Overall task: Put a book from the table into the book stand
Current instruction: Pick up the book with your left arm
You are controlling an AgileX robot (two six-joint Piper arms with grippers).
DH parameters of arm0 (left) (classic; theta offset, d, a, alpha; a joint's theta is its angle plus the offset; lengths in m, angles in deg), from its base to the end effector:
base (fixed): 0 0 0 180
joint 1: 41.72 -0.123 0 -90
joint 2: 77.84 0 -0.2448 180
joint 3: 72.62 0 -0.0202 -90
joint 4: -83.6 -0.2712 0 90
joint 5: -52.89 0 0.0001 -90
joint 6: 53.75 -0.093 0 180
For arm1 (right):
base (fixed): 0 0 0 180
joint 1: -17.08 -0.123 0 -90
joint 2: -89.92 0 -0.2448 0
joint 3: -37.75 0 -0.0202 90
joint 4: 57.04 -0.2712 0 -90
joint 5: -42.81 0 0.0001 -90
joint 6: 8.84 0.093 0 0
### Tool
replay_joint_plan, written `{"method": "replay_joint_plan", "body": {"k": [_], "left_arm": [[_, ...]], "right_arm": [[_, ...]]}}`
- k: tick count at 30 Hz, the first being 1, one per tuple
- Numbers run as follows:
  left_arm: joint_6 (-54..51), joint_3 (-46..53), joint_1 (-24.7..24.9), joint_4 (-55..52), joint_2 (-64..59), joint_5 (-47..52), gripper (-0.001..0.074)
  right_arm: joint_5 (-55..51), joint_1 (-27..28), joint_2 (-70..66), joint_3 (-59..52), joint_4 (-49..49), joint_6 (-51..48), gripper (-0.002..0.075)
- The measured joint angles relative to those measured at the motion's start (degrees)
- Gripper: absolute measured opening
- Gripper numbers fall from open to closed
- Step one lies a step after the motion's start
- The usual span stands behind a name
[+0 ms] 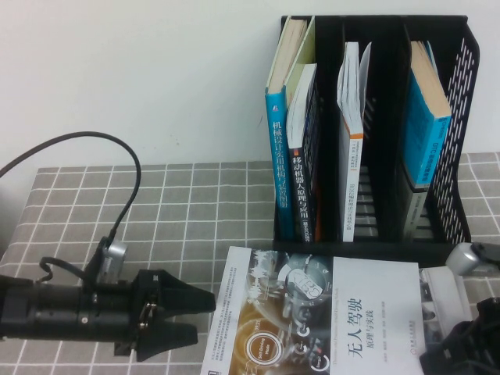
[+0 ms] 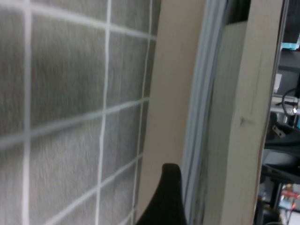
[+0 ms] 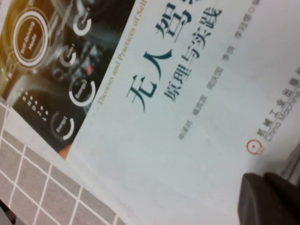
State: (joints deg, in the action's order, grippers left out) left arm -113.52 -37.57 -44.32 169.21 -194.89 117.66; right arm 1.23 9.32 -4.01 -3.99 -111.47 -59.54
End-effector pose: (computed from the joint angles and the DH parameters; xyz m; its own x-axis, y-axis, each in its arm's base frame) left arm 0.2724 -0.0716 0.0728 -0.9813 -0.1926 -0.0083 -0.0714 0.4029 -0.9124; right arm 0.2346 0.0827 0.1125 -0.9238 -0.1912 -0.3317 -0.3424 0.8004 0.4921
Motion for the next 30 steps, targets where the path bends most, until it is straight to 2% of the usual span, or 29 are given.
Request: {"method": "replay_joint_plan", "body": {"k": [4, 12, 15, 18, 19, 24, 25, 30], "left_arm": [[-1.5, -1.9, 1.8, 0.1, -0.6, 0.0, 0.0598], [-1.9, -5.6, 8.5, -1.0, -0.7, 0.3, 0.0601], [-1.9, -6.2, 9.5, -1.9, -0.7, -0.2, 0.0578], [-1.3, -6.5, 9.7, -2.3, -0.8, -0.5, 0.0493], [-1.2, -6.5, 9.7, -2.4, -0.8, -0.5, 0.0443], [-2.0, -6.5, 9.7, -2.8, -0.8, -0.4, 0.0130], [-2.2, -6.5, 9.7, -2.7, -0.8, -0.2, 0.0098], [-2.2, -6.5, 9.7, -2.9, 1.1, -0.1, 0.0099]], "right_arm": [[-2.1, 0.0, -0.3, 0.4, -0.1, -2.6, -0.0003], [-6.7, -0.1, -3.9, 3.0, -0.5, -3.7, -0.0003], [-6.7, -0.1, -3.9, 3.0, -0.5, -3.7, -0.0003], [-6.7, -0.1, -3.6, 3.0, -0.5, -3.7, -0.0003], [-6.6, -0.1, -3.3, 3.0, -0.5, -3.7, -0.0003], [-6.6, -0.1, -0.3, 3.0, -0.4, -3.8, -0.0003], [-6.6, -0.1, 0.7, 3.0, -0.3, -3.8, -0.0003], [-6.6, -0.1, 7.9, 3.0, 0.3, -2.7, -0.0003]]}}
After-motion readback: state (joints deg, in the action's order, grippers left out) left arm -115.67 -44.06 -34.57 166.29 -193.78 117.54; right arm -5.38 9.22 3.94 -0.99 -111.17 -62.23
